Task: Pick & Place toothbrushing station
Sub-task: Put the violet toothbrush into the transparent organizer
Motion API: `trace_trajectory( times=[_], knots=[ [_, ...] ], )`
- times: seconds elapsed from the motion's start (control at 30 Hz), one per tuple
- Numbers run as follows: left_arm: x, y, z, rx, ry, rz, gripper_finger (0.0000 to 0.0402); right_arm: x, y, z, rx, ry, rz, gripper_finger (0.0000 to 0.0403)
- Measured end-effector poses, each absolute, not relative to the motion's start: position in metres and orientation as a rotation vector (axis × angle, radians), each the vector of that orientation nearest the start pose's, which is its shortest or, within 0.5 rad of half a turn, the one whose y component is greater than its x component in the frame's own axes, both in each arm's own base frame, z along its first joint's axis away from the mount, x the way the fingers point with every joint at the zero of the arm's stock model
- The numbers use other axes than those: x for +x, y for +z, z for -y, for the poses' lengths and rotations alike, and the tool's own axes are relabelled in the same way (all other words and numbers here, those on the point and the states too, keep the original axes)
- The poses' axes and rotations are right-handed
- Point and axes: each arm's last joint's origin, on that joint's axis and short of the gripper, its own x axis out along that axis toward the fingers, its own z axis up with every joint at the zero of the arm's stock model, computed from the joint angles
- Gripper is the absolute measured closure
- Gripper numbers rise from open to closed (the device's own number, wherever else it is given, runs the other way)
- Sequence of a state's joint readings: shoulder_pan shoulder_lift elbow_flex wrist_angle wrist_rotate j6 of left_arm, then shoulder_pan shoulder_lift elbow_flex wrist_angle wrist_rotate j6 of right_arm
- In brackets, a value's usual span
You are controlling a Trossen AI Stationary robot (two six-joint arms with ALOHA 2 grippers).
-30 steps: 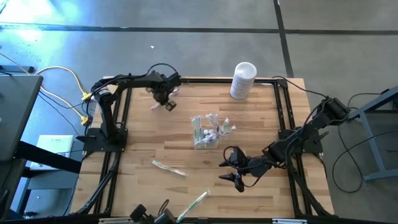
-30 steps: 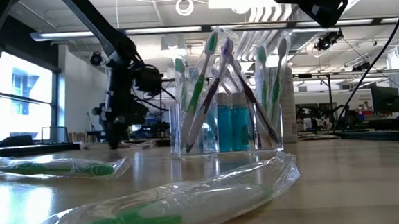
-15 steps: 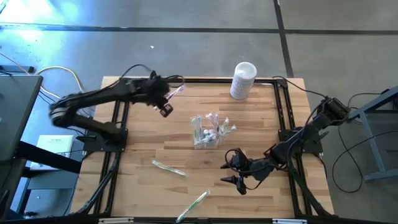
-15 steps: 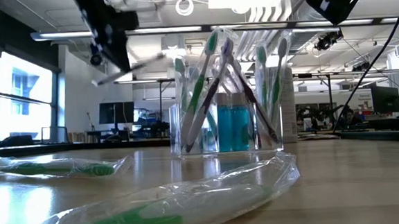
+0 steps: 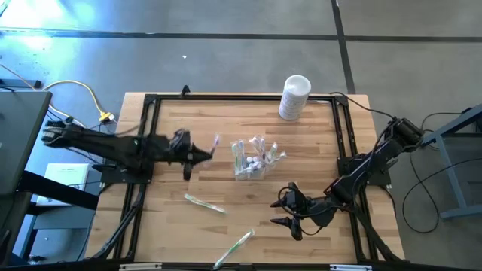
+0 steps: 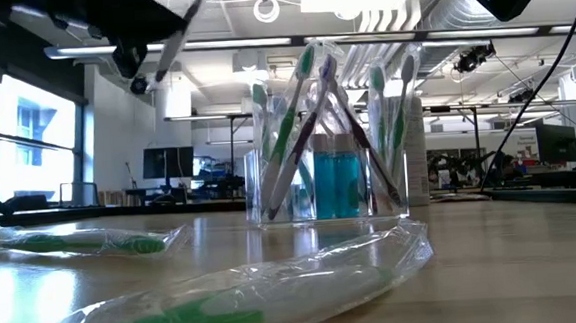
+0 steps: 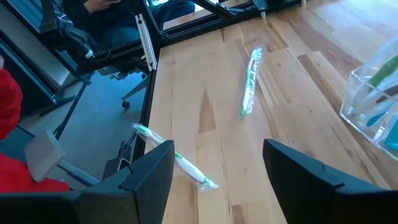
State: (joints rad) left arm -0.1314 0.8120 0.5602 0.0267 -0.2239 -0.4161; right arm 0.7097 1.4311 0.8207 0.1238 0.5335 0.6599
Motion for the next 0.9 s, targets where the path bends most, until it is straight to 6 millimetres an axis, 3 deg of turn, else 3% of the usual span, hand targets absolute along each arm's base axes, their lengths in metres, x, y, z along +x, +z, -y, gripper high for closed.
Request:
trace_trajectory(
  times=[0.23, 0.5, 0.73, 0.9],
  knots=[
    [0.192, 0.224, 0.052, -0.368, 0.024, 0.073, 0.0392, 0.238, 0.23, -0.183, 0.326, 0.025, -0.423, 0.0165],
    [0.225, 0.205, 0.072, -0.291, 0.022, 0.25, 0.0392, 0.239, 0.231, -0.182, 0.28, 0.01, -0.411, 0.0165],
    [0.265, 0.191, 0.061, -0.284, 0.126, 0.214, 0.0392, 0.239, 0.231, -0.182, 0.275, 0.011, -0.412, 0.0165],
    [0.275, 0.184, 0.047, -0.315, 0.16, 0.2, 0.0392, 0.238, 0.23, -0.182, 0.267, 0.013, -0.418, 0.0165]
  ],
)
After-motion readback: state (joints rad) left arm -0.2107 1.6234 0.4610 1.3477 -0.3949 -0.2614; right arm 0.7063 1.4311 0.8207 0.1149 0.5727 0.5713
